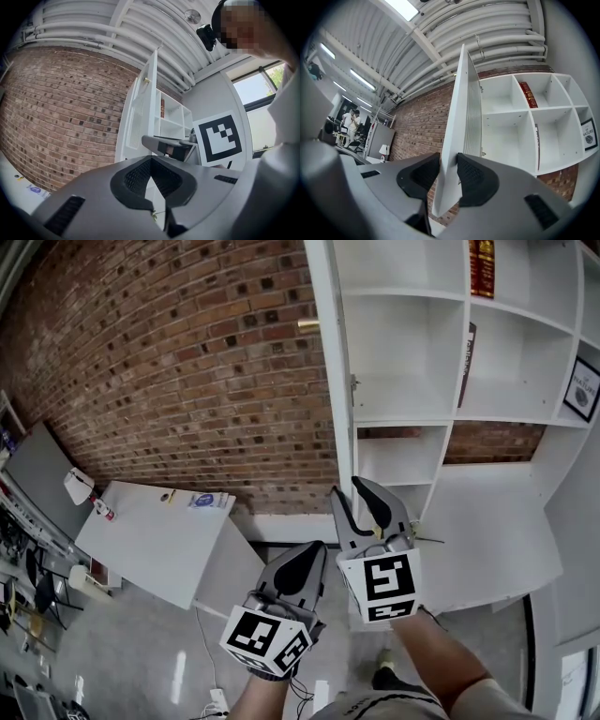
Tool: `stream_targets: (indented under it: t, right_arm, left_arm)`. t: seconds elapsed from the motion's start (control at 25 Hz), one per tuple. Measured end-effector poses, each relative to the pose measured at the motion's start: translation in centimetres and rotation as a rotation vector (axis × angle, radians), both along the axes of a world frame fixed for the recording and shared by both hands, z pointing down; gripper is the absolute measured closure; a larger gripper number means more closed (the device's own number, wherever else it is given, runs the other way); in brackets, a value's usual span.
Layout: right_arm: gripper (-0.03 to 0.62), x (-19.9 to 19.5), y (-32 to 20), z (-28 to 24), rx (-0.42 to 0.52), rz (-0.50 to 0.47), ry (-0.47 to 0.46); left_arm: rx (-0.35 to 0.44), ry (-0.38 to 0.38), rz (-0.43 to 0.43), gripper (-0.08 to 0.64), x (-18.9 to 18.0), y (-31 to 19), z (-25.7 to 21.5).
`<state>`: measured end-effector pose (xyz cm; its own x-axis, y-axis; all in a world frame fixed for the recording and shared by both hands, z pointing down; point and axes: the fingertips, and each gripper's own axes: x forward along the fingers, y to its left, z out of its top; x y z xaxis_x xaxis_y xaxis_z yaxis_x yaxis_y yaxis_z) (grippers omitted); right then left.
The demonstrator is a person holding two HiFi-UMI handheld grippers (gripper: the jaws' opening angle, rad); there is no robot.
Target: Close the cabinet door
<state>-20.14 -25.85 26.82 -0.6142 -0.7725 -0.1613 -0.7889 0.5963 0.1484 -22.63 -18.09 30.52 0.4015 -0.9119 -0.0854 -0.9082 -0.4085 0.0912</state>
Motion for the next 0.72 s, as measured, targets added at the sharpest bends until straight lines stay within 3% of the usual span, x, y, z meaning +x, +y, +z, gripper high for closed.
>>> stream_targets:
  t: [0.72]
  right_arm:
    - [0.5, 8.4, -1.8, 0.1, 0.027, 0.031, 0.036]
  left_arm:
    - [0.007, -0.007, 0.14, 0.549, 7.2, -4.4, -0.3]
